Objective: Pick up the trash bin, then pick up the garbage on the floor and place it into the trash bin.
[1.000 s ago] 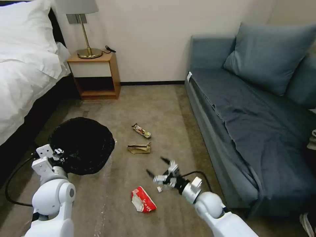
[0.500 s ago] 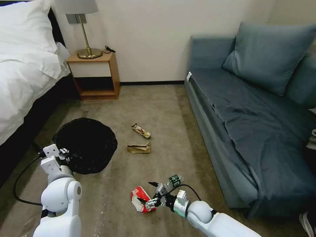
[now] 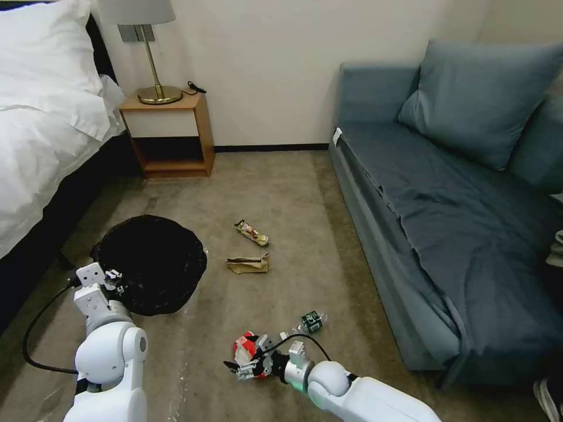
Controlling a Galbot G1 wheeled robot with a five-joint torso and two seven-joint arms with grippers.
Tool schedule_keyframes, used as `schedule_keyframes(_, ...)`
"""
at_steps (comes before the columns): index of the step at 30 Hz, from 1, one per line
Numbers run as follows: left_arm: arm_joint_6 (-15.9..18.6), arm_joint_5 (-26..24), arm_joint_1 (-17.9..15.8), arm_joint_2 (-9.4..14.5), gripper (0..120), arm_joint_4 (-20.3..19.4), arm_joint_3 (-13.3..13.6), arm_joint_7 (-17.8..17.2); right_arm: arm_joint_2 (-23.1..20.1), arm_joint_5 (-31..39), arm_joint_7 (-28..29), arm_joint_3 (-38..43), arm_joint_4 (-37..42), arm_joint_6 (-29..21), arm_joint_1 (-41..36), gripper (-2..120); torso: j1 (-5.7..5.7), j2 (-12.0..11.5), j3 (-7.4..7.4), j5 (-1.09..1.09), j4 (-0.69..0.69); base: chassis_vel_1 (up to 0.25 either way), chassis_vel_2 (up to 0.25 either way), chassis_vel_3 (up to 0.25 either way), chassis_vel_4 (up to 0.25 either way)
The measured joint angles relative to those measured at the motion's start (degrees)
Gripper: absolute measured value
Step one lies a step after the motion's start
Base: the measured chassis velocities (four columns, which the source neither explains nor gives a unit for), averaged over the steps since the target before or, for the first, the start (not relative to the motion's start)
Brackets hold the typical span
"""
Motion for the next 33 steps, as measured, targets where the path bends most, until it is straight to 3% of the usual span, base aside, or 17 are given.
schedule_keyframes(5, -0.3, 0.0, 1.1, -0.1, 3, -0.4, -0.2, 0.0, 0.9, 2.2, 1.5, -1.9, -1.4, -3.6, 2.2, 100, 0.00, 0.0, 0.00, 0.01, 0.00, 0.000, 0.000, 0.000, 0.000)
schedule_keyframes(7, -0.8, -0.1, 1.4, 0.0, 3, -0.4, -0.4, 0.0, 0.3, 5.1, 3.4, -2.3, 0.2, -7.8, 3.6, 100, 0.00, 0.0, 0.00, 0.00, 0.00, 0.000, 0.000, 0.000, 0.000)
schedule_keyframes(17, -1.4, 0.0, 1.3, -0.4, 3, 0.1, -0.3, 0.0, 0.7, 6.2, 5.8, -3.2, 1.5, -14.6, 4.7, 100, 0.00, 0.0, 0.00, 0.01, 0.00, 0.000, 0.000, 0.000, 0.000)
schedule_keyframes(27, -1.8, 0.5, 1.4, -0.8, 3, 0.4, -0.1, 0.0, 1.8, 4.4, 5.0, -3.2, -0.8, -16.0, 4.3, 99, 0.00, 0.0, 0.00, 0.01, 0.00, 0.000, 0.000, 0.000, 0.000)
schedule_keyframes(29, -1.9, 0.5, 1.4, -0.9, 3, 0.4, -0.1, 0.0, 2.0, 3.2, 4.1, -2.9, -2.3, -15.3, 3.9, 88, 0.00, 0.0, 0.00, 0.01, 0.00, 0.000, 0.000, 0.000, 0.000)
schedule_keyframes(33, -1.9, 0.5, 1.4, -0.9, 3, 0.4, -0.1, 0.0, 2.2, 1.9, 3.6, -2.5, -3.6, -14.4, 3.2, 79, 0.00, 0.0, 0.00, 0.01, 0.00, 0.000, 0.000, 0.000, 0.000)
